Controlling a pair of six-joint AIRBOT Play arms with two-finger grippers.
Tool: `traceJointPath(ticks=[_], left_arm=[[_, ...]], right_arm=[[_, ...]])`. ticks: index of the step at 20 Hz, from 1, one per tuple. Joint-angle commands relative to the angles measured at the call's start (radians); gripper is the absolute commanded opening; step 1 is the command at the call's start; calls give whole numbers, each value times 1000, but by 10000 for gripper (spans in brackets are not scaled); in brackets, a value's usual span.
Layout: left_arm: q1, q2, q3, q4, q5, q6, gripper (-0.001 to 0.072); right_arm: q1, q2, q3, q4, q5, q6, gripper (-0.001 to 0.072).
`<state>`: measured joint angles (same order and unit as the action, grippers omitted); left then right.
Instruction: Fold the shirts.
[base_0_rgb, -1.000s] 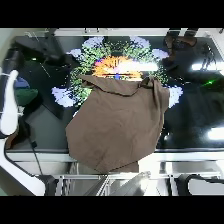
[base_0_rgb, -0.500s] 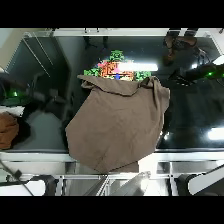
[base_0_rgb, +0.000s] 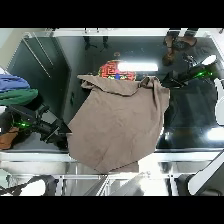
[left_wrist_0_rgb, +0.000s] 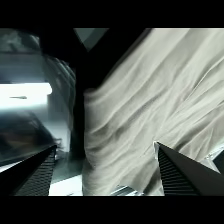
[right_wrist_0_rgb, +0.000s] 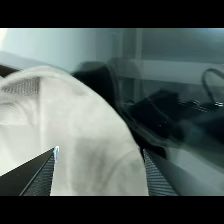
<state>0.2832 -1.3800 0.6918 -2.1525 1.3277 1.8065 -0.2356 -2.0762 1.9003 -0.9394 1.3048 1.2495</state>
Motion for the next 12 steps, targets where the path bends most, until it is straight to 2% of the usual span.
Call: traceJointPath(ticks=[1,4,6,7,9,10,12], left_arm=[[-12,1,-28,9,-122,6,704],[-55,-42,-24,-137,-158,98,702],[-93,-111,2,-181,-156,127,701],[-117,-148,23,-179,-149,128,574],[-157,-216,68,-179,-129,135,55],[-176,-242,93,-179,-115,143,20],[-201,-266,134,-179,-79,146,21]], right_arm=[[2,-8,8,57,9,-22,603],[2,-8,8,65,9,-22,603],[3,-8,8,65,10,-23,603],[3,-10,8,65,10,-23,603],[3,-22,8,65,18,-23,603],[4,-32,8,66,29,-23,603],[15,-54,8,65,50,-27,603]])
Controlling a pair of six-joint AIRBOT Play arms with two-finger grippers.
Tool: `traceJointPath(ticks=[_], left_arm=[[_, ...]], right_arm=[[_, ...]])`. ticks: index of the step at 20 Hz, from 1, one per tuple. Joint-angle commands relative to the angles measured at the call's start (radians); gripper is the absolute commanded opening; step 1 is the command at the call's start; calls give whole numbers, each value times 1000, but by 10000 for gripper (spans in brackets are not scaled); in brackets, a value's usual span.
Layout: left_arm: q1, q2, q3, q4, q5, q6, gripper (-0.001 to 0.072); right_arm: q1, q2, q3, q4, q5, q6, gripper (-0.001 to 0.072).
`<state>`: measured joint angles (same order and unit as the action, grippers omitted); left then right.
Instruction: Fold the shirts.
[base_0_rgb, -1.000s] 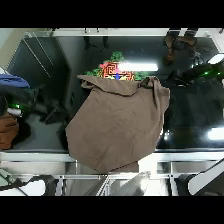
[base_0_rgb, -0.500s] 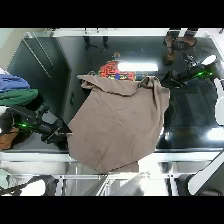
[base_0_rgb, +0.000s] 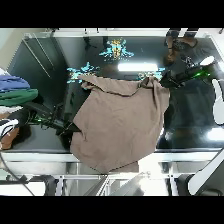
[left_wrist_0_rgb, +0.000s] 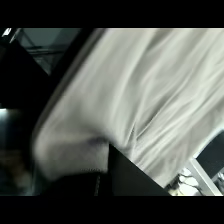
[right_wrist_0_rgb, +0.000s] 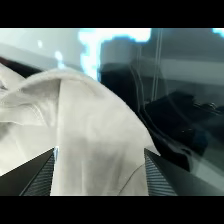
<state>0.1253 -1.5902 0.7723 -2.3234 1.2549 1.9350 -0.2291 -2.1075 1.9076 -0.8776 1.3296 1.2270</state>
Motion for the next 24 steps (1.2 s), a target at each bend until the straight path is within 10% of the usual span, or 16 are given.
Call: traceJointPath(ticks=[1,6,9,17,24], left_arm=[[-53,-55,68,-8,0,17,21],[-53,-54,148,-9,52,8,20],[-53,-54,175,-9,62,7,20],[-32,-134,578,200,34,-116,17],[-62,-468,1197,211,219,-167,16]], right_arm=[[17,-32,1,3,31,-14,603],[71,-69,1,13,33,-20,530],[88,-68,1,87,32,-63,25],[11,130,-55,-225,73,171,23],[27,706,-793,-544,24,547,24]])
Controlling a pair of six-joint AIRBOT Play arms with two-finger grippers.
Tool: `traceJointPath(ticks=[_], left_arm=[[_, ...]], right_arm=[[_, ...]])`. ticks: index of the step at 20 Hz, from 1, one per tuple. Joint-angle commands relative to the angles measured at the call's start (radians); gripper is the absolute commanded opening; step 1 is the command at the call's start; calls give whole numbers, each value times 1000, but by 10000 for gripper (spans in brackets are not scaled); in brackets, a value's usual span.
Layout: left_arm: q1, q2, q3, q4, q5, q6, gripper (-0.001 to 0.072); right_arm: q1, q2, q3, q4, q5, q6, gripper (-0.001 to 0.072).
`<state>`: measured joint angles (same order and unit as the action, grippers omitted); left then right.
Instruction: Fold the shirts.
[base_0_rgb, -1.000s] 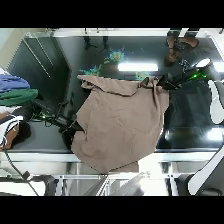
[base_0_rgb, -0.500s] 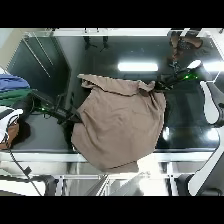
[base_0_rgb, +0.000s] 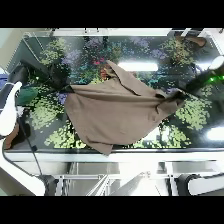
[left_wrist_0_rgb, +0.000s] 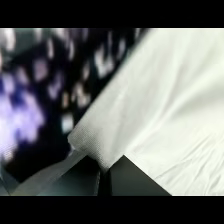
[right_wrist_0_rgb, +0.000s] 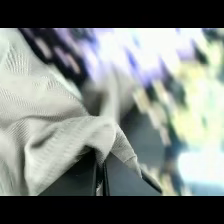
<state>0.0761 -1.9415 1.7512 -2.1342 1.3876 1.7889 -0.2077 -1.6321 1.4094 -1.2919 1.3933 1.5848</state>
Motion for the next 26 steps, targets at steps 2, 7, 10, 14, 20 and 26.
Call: traceJointPath(ticks=[2,7,10,14,20,26], left_arm=[[-37,-179,305,21,144,-21,17],[-69,-204,239,20,148,21,18],[-69,-203,232,19,165,22,17],[-57,-186,259,18,238,11,17],[-64,-145,118,19,315,9,17],[-57,-146,56,19,285,28,17]], right_arm=[[10,401,-504,-156,-94,279,24],[9,608,-660,-139,-266,312,422],[8,610,-654,-126,-315,283,611],[11,528,-455,-23,-364,9,602],[259,-24,-24,211,-228,-282,573],[397,-295,268,212,-246,-273,573]])
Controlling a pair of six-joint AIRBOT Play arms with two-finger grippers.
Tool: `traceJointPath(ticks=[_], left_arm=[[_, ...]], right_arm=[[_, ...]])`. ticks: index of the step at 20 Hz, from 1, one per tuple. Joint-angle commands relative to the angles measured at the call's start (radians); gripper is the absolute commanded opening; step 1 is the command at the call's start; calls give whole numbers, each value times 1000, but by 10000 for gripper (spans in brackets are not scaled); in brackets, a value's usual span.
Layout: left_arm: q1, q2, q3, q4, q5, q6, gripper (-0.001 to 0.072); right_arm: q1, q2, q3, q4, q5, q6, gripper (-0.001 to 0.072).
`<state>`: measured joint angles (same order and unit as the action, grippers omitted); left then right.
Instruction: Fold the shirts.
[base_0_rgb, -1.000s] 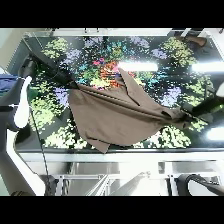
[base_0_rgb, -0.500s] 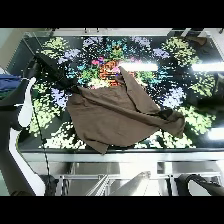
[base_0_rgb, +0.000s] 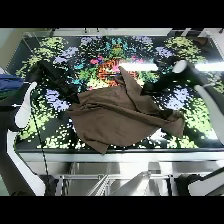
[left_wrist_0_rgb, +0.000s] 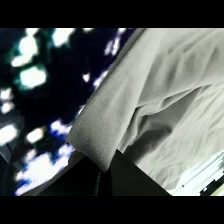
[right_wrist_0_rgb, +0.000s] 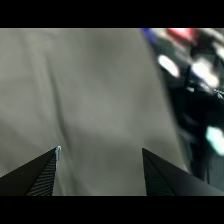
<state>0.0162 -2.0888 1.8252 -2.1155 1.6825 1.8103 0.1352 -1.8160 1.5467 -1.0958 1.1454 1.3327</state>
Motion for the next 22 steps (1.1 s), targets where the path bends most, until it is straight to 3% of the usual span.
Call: traceJointPath(ticks=[1,2,3,4,5,6,8,11,14,17,22], left_arm=[[3,2,-9,0,-6,7,18],[3,2,6,1,3,7,22],[8,2,31,2,19,7,248],[15,2,58,1,34,6,579],[26,2,91,1,51,-5,720],[41,6,112,-5,56,-19,720],[75,32,114,-6,67,-37,720],[128,123,-8,-5,58,-45,720],[163,234,-237,-6,-16,-54,720],[177,327,-465,-7,-210,-54,720],[133,325,-578,-78,-366,-46,720]], right_arm=[[58,-121,161,18,-6,-1,573],[58,-126,178,26,-10,3,572],[52,-128,192,39,2,3,572],[43,-130,203,61,20,3,571],[25,-134,212,92,35,2,567],[2,-141,225,117,45,2,490],[-65,-172,272,171,79,-2,478],[-170,-259,375,239,145,-2,608],[-235,-351,465,318,153,-33,610],[-238,-404,499,374,163,-55,609],[-185,-407,498,371,179,-81,604]])
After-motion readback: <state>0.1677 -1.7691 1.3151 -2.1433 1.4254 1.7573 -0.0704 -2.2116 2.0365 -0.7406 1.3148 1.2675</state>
